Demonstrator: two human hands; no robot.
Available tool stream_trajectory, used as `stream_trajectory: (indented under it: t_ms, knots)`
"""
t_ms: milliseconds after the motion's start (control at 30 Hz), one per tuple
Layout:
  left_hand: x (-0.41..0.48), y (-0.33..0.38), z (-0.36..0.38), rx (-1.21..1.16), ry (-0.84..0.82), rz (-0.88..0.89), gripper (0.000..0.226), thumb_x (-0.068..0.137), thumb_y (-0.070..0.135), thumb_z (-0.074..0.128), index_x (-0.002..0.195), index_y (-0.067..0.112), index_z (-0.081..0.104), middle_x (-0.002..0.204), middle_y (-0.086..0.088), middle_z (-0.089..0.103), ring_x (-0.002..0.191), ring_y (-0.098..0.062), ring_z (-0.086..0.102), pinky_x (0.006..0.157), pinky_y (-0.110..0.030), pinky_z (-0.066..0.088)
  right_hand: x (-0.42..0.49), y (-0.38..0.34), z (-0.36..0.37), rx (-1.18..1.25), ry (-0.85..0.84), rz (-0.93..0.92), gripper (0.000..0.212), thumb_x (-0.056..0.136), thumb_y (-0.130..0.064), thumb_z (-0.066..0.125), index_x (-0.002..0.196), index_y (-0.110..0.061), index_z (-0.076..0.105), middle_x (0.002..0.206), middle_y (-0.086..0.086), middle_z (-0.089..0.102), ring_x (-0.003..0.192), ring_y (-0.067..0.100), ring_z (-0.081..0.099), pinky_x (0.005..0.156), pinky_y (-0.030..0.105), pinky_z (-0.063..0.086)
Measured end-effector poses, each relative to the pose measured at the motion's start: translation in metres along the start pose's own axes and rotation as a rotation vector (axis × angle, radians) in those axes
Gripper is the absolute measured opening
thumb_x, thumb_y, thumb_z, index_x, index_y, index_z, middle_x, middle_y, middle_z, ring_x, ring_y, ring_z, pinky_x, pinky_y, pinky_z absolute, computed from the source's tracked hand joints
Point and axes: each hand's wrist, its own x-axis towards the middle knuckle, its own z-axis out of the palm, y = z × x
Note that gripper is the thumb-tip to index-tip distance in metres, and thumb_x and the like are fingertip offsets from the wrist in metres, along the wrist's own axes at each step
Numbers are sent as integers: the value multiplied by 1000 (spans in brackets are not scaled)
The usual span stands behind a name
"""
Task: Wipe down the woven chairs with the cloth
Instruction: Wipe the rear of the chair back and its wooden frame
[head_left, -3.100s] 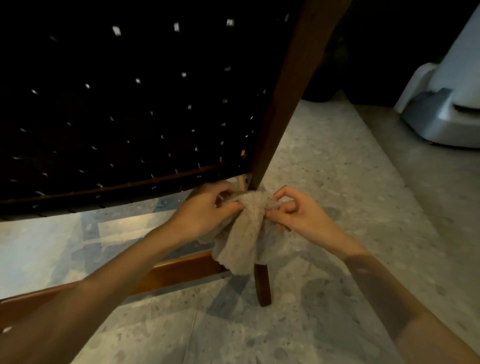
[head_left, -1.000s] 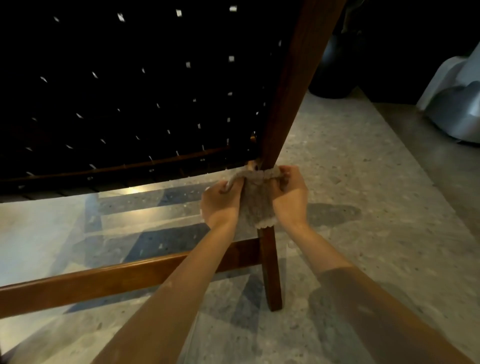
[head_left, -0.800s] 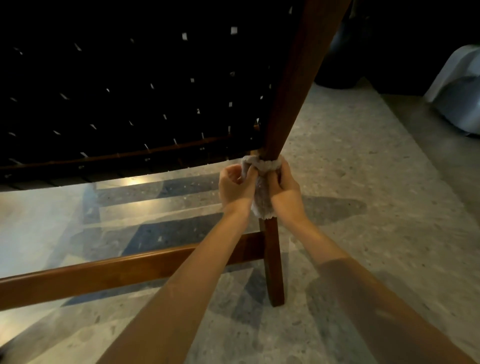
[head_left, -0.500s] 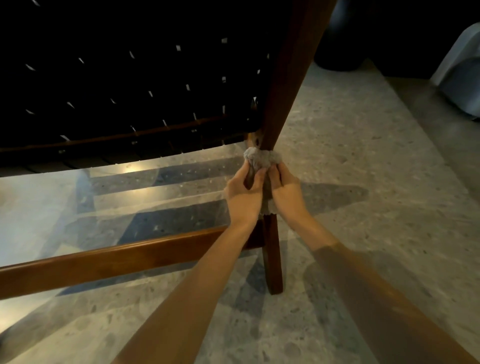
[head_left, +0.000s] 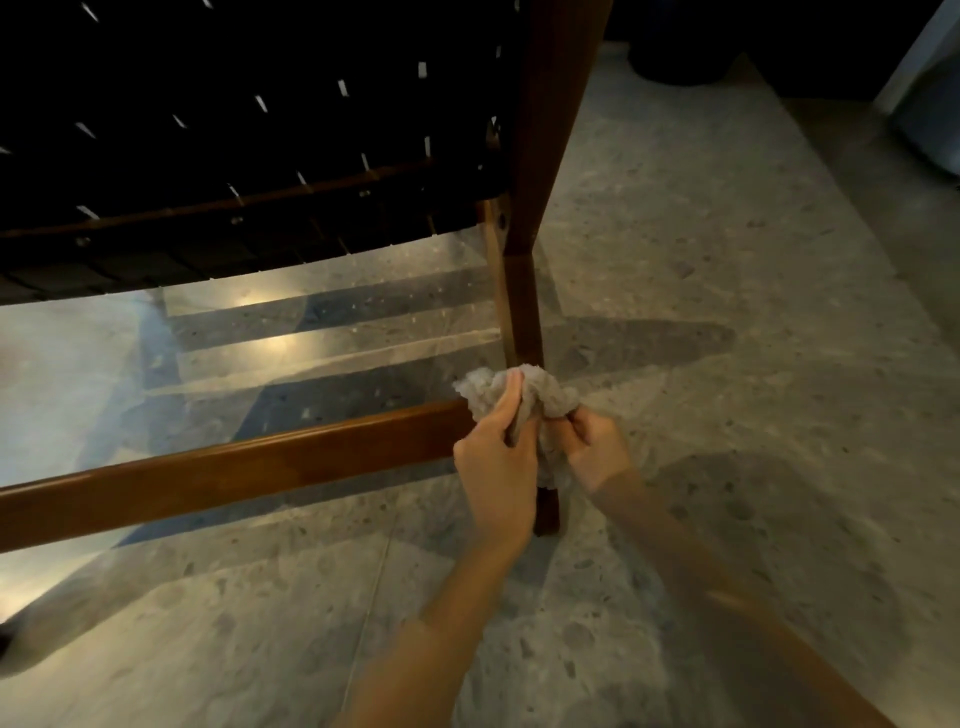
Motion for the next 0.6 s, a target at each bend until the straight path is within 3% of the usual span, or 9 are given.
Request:
stream_trajectory:
  t_ms: [67, 100, 167, 267, 300, 400, 500, 533, 600]
  knots:
    - [-19, -5, 3, 46, -2, -71, 27, 90, 21, 64, 117, 20, 67, 85, 1, 72, 64, 3, 54, 60, 0, 37, -6, 9, -9, -76, -32, -32, 13, 95, -9, 54, 98, -19, 61, 80, -16, 59, 72, -7, 55, 64, 1, 41]
    - [-30, -10, 3, 49, -5, -108, 10, 90, 21, 65, 97, 23, 71, 71, 7, 66, 58, 3, 50, 55, -3, 34, -9, 14, -13, -100, -59, -35, 14, 94, -7, 55, 98, -19, 62, 79, -20, 59, 71, -10, 55, 62, 1, 40]
    - [-53, -20, 4, -7, 27, -198, 26, 90, 21, 64, 66, 27, 56, 51, 13, 45, 49, -2, 44, 47, -11, 29, -18, 23, -16, -119, -94, -39, 16, 95, -12, 55, 104, -22, 62, 83, -23, 62, 78, -7, 61, 69, 5, 44]
    - [-60, -28, 6, -219, 41, -333, 23, 94, 24, 57, 72, 16, 62, 49, 11, 44, 44, -4, 42, 45, -13, 28, -19, 20, -5, -17, -74, -17, 36, 98, -24, 51, 134, -22, 50, 117, -10, 61, 113, 7, 56, 97, 25, 45]
    - [-54, -27, 8, -271, 12, -374, 24, 95, 25, 55, 75, 14, 62, 51, 11, 47, 45, -2, 44, 44, -13, 30, -16, 15, 0, 14, -66, -16, 43, 98, -26, 49, 141, -23, 43, 123, -9, 57, 116, 7, 53, 100, 25, 42]
    - [-32, -29, 17, -297, -86, -485, 32, 97, 31, 49, 74, 11, 57, 55, 5, 48, 43, -2, 42, 42, -13, 30, -5, 2, 9, 94, -29, -39, 49, 99, -32, 46, 146, -23, 34, 115, -15, 57, 105, -5, 53, 89, 10, 41]
    - [-21, -38, 23, -187, -172, -530, 38, 97, 34, 48, 66, 13, 49, 55, 2, 46, 46, -6, 39, 39, -13, 28, 0, 7, 14, 75, 25, -46, 38, 101, -32, 43, 132, -12, 52, 112, -2, 64, 104, 7, 59, 93, 23, 47]
    - [-20, -41, 24, -176, -188, -522, 38, 97, 33, 48, 65, 14, 49, 56, 3, 46, 48, -6, 40, 39, -13, 29, -2, 11, 15, 53, 33, -32, 34, 101, -32, 41, 123, -12, 58, 106, -3, 65, 97, 5, 60, 90, 21, 48]
    - [-24, -46, 25, -178, -222, -508, 33, 98, 29, 49, 67, 17, 51, 58, 5, 48, 51, -5, 42, 43, -13, 30, -8, 24, 18, 17, 36, 34, 30, 101, -33, 39, 115, -17, 61, 97, -8, 62, 87, 0, 57, 75, 4, 42]
